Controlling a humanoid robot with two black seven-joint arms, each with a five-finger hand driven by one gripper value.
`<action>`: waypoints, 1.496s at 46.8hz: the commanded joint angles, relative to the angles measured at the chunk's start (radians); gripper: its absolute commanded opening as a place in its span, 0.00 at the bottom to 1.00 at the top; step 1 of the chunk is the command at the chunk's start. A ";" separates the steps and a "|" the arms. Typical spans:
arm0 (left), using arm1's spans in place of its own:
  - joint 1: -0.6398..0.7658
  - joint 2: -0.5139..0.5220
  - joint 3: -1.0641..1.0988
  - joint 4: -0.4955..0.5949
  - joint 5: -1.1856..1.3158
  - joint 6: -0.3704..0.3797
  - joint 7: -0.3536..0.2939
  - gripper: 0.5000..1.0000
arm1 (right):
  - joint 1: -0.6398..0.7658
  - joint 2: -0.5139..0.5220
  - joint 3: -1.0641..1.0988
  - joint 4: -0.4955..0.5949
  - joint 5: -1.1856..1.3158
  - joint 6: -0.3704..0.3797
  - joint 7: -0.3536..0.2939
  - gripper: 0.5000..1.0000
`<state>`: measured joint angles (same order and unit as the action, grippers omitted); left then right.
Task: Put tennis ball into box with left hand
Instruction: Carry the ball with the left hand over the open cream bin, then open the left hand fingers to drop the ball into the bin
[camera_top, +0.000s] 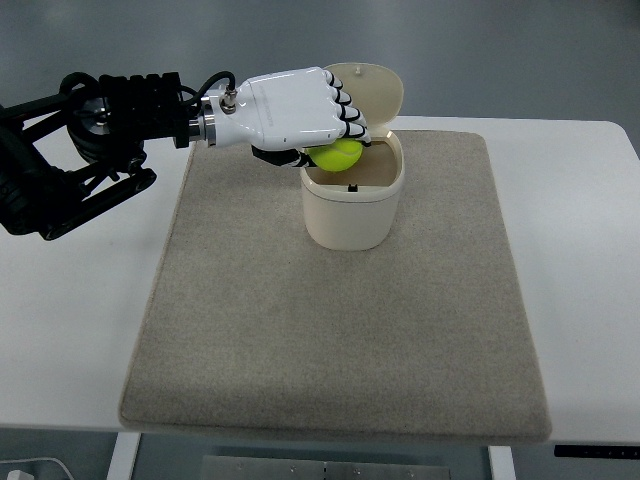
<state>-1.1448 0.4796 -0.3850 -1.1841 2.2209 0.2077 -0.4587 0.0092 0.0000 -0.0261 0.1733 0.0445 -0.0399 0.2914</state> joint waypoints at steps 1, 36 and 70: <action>0.002 -0.001 -0.002 0.000 -0.003 0.001 0.000 0.19 | 0.000 0.000 0.000 0.000 0.000 0.000 0.000 0.88; 0.017 -0.027 -0.002 0.005 -0.020 0.002 0.000 0.68 | 0.000 0.000 0.000 0.000 0.000 0.000 0.000 0.88; 0.100 0.352 0.052 -0.262 -0.280 0.002 -0.011 0.90 | 0.000 0.000 0.000 0.000 0.000 0.000 0.000 0.88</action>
<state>-1.0822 0.7681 -0.3347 -1.4141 2.0143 0.2074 -0.4637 0.0092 0.0000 -0.0261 0.1733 0.0445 -0.0399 0.2917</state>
